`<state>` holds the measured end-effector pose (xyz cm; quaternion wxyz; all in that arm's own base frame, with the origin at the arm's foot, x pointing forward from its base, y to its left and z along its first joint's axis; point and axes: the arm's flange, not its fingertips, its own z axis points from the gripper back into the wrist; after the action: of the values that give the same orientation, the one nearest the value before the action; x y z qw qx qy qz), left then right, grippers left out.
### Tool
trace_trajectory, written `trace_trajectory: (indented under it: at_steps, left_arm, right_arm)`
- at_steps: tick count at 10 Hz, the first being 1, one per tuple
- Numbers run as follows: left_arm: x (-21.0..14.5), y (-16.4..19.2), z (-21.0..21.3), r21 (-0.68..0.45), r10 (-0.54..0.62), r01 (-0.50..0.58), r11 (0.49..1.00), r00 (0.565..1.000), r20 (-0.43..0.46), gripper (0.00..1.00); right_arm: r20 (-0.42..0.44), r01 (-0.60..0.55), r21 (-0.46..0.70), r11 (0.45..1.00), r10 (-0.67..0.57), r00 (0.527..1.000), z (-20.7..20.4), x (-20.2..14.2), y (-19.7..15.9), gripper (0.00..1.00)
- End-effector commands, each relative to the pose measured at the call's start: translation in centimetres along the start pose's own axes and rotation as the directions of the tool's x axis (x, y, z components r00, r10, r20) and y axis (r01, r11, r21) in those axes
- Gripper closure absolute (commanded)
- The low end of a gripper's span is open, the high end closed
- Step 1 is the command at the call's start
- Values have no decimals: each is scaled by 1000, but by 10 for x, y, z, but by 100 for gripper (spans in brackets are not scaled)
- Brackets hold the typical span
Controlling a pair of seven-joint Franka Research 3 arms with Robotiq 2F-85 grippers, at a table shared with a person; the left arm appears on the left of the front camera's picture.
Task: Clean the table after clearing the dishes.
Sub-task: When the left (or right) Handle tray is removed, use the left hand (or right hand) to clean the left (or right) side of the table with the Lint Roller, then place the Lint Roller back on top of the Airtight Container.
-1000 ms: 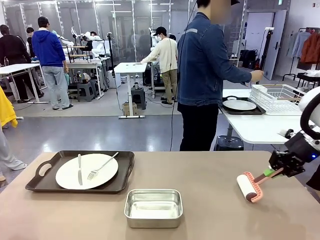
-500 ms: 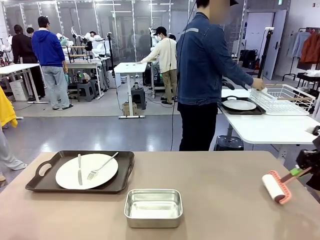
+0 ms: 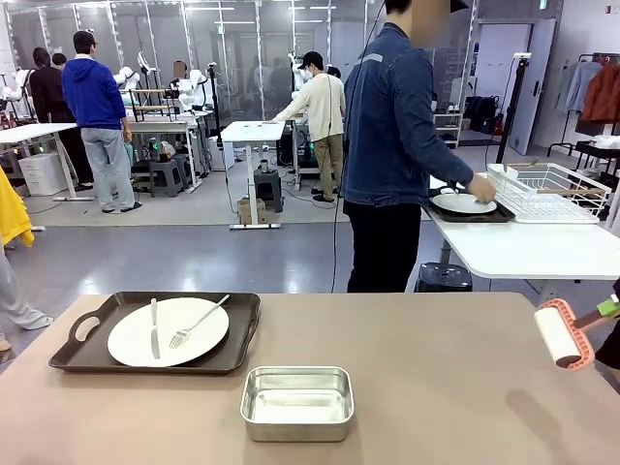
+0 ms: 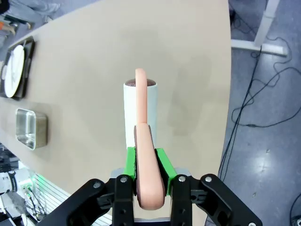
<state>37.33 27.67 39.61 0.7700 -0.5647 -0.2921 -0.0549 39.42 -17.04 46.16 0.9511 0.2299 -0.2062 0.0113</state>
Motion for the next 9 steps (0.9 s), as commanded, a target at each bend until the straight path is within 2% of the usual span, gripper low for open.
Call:
trace_trajectory:
  at_steps: [1, 3, 4, 9]
  left_arm:
    - [-2, -2, 3, -1, -11, 11, 1000, 1000, -9, 0]
    - [-2, -2, 3, -1, -11, 11, 1000, 1000, -9, 0]
    - [-2, -2, 3, -1, -11, 11, 1000, 1000, -9, 0]
    - [-2, -2, 3, -1, -11, 11, 1000, 1000, -9, 0]
  right_arm:
    - [48, -10, -23, 1000, 11, 999, 14, -24, 23, 78]
    - [34, -30, -26, 999, 31, 999, 6, -24, 47, 78]
    - [37, -31, -5, 1000, 31, 999, 17, -17, 21, 78]
    - [37, -31, -5, 1000, 31, 999, 17, -17, 21, 78]
